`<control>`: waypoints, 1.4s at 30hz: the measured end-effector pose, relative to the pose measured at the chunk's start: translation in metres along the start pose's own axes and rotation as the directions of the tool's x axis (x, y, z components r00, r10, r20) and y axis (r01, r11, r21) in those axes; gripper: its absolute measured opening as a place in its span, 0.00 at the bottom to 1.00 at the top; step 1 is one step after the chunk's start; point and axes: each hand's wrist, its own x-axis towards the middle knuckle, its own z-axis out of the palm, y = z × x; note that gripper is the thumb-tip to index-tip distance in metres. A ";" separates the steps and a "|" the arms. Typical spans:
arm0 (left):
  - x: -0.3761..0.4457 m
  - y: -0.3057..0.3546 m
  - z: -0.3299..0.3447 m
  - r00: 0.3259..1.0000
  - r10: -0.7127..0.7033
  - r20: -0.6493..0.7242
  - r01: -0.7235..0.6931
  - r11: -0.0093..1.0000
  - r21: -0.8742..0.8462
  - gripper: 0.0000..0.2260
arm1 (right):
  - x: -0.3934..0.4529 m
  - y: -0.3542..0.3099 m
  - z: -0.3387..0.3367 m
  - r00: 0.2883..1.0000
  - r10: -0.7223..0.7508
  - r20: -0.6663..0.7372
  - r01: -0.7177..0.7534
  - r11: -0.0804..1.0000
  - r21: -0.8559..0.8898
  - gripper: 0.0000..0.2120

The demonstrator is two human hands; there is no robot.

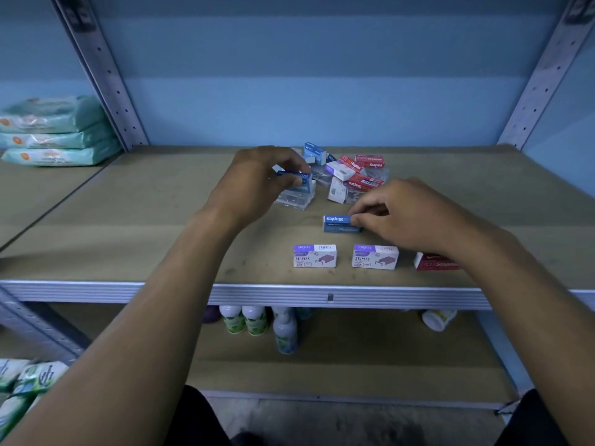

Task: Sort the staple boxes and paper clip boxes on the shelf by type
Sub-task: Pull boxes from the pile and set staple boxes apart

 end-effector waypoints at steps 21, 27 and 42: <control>-0.027 0.017 0.004 0.971 -0.057 0.231 0.039 0.996 0.081 0.08 | -0.008 0.010 -0.004 1.000 0.021 0.002 -0.021 0.999 -0.050 0.10; -0.027 0.015 0.003 0.963 -0.084 0.257 0.062 0.994 0.089 0.08 | -0.004 0.012 -0.002 1.000 0.005 -0.003 -0.005 0.998 -0.067 0.10; -0.023 0.021 0.012 0.963 -0.091 0.252 0.061 0.990 0.123 0.07 | -0.001 0.005 0.002 0.999 -0.039 -0.002 0.039 0.997 -0.063 0.09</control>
